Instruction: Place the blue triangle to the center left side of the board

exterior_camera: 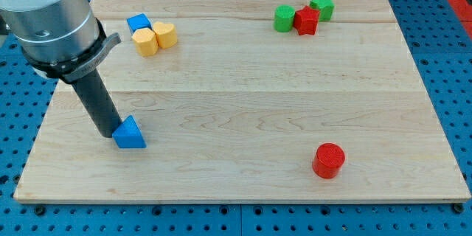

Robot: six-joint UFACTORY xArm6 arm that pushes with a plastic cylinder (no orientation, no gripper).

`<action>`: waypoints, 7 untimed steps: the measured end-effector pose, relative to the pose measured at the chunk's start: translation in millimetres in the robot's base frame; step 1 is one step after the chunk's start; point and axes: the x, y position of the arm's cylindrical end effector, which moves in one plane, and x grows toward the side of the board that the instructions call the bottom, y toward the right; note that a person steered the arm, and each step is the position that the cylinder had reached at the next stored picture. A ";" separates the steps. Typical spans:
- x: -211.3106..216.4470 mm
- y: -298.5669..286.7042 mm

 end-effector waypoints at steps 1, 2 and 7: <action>40.5 -6.8; 39.5 48.5; -41.5 -11.6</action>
